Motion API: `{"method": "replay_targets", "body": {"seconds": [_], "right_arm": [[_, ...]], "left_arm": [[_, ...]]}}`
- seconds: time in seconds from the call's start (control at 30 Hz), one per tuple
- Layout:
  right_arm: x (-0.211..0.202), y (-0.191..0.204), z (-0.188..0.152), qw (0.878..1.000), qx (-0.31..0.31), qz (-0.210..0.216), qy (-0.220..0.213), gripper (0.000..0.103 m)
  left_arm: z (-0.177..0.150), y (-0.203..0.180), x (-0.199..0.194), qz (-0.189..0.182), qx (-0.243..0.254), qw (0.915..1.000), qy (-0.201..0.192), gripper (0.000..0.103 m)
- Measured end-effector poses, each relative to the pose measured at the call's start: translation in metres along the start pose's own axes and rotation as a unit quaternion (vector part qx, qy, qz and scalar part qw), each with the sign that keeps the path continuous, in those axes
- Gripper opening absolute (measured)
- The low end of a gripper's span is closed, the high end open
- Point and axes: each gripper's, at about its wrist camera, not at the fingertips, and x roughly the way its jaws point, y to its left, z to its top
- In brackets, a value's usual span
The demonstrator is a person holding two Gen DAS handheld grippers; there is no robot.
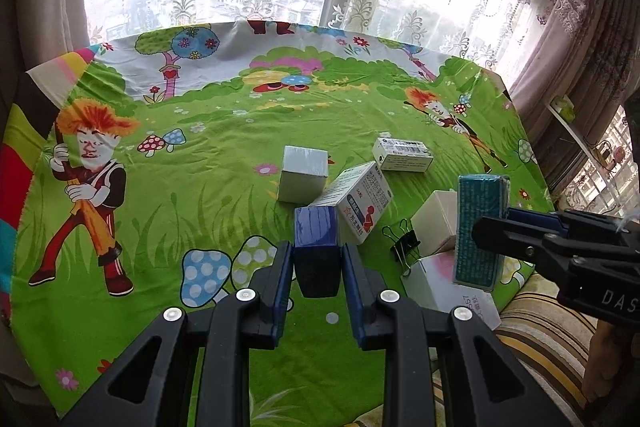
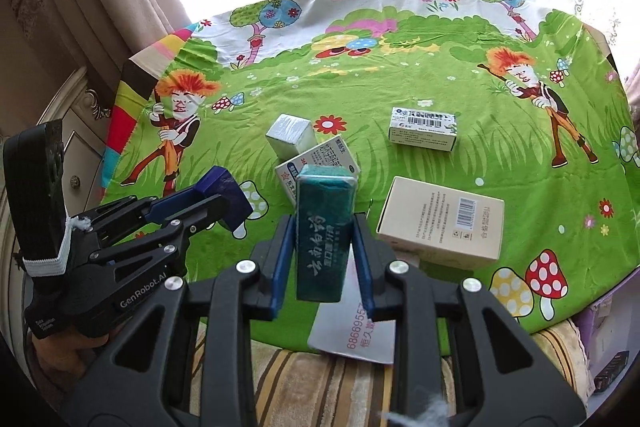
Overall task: Organize rigid objects
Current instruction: 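Carry the dark blue and teal boxes over the purple-rimmed box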
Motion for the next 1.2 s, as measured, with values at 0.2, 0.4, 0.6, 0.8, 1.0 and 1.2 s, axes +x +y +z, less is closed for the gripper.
{"method": "replay_targets", "body": {"seconds": [0.2,0.4,0.6,0.8,1.0,1.2], "right_arm": [[-0.035,-0.037,-0.016,0.999,0.019,-0.016,-0.026,0.033],[-0.067,-0.084,-0.039,0.997,0.052,-0.034,-0.037,0.033],[-0.096,-0.131,-0.064,0.994,0.081,-0.057,-0.045,0.033],[-0.122,-0.169,-0.087,0.989,0.106,-0.084,-0.053,0.033],[-0.145,-0.212,-0.108,0.981,0.141,-0.12,-0.059,0.033],[-0.167,-0.252,-0.13,0.97,0.177,-0.156,-0.062,0.033]], "left_arm": [[0.004,-0.043,-0.012,-0.015,0.043,0.9988,-0.017,0.026],[0.009,-0.086,-0.021,-0.051,0.06,0.9965,-0.028,0.026],[0.006,-0.147,-0.024,-0.079,0.096,0.9919,-0.024,0.026],[-0.004,-0.212,-0.014,-0.127,0.127,0.9837,0.013,0.026],[-0.017,-0.265,0.002,-0.168,0.137,0.9743,0.061,0.026],[-0.028,-0.306,0.011,-0.198,0.148,0.9639,0.099,0.026]]}}
